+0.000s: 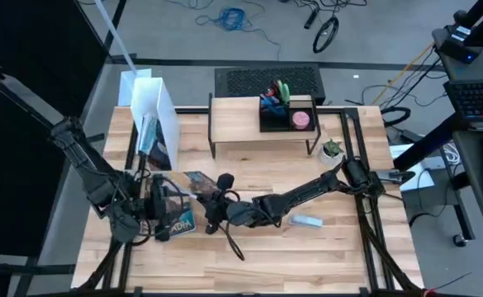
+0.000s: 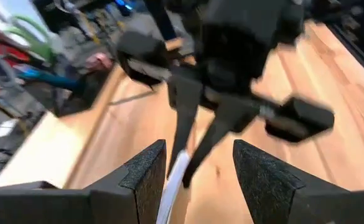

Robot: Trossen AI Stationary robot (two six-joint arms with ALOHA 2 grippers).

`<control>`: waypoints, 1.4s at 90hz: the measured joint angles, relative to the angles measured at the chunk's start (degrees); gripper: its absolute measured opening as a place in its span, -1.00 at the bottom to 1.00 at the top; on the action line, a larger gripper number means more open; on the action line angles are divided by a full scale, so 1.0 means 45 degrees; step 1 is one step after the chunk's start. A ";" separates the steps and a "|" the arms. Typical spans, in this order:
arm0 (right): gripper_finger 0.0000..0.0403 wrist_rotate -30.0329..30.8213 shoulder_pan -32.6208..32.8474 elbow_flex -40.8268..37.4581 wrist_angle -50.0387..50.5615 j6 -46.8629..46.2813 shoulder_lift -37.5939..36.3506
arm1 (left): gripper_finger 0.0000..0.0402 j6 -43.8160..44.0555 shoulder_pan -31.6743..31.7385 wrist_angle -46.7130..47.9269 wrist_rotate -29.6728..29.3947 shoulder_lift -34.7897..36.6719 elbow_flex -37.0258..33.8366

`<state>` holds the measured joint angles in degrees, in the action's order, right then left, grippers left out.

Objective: Stock shelves
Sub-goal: Put the brown book into the white bookshelf

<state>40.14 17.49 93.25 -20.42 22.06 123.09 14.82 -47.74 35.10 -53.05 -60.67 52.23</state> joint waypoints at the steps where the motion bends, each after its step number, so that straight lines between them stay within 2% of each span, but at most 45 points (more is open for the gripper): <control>1: -0.98 0.0000 -0.0003 0.0000 -0.0013 0.0000 0.0000 | -0.14 0.0102 0.0021 0.0115 0.0010 -0.0008 0.0000; 14: -0.98 0.0023 -0.0037 0.0000 -0.0090 0.0000 0.0000 | -0.14 0.1195 0.0231 0.1232 -0.0049 -0.0018 0.0000; 38: -0.98 -0.0255 0.0147 -0.0005 -0.0225 0.0551 0.0005 | -0.14 0.1275 0.0724 0.1904 0.0152 -0.0018 -0.0009; 49: -0.98 -0.0360 0.0237 -0.0005 -0.0400 0.0571 0.0005 | -0.18 0.1188 0.1024 0.1985 0.1071 -0.0023 -0.0015; 59: -0.98 -0.0379 0.0235 -0.0005 -0.0581 0.0612 0.0015 | -0.36 0.1178 0.1426 0.2095 0.2065 -0.0177 -0.0015; 73: -0.98 -0.0700 0.0232 -0.0005 -0.0634 0.0604 0.0015 | -0.85 0.0518 0.1693 0.2107 0.2807 -0.0509 -0.0024; 79: -0.95 -0.0695 0.0268 -0.0005 -0.0511 0.0556 0.0015 | -0.94 0.0070 0.1689 0.2029 0.3014 -0.0598 -0.0024; 87: -0.82 -0.0672 0.0413 -0.0005 0.0232 0.0219 -0.0160 | -0.95 -0.0686 0.1684 0.2075 0.3102 -0.0668 -0.0032; 99: -0.46 -0.0536 0.0804 0.0020 0.2831 -0.0944 -0.1032 | -0.97 -0.1369 0.1665 0.2148 0.3362 -0.0669 0.0141; 114: -0.08 -0.0732 0.1099 0.0003 0.7044 -0.4223 -0.1449 | -0.98 -0.1656 0.1288 0.1959 0.3816 -0.0654 0.0866; 126: 0.05 -0.0852 0.1053 -0.0121 0.7102 -0.5383 -0.0914 | -0.98 -0.2182 0.0921 0.1883 0.3913 -0.0659 0.1198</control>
<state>36.31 22.23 92.71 11.54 -2.16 118.98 5.00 -43.60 43.57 -35.44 -63.64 57.62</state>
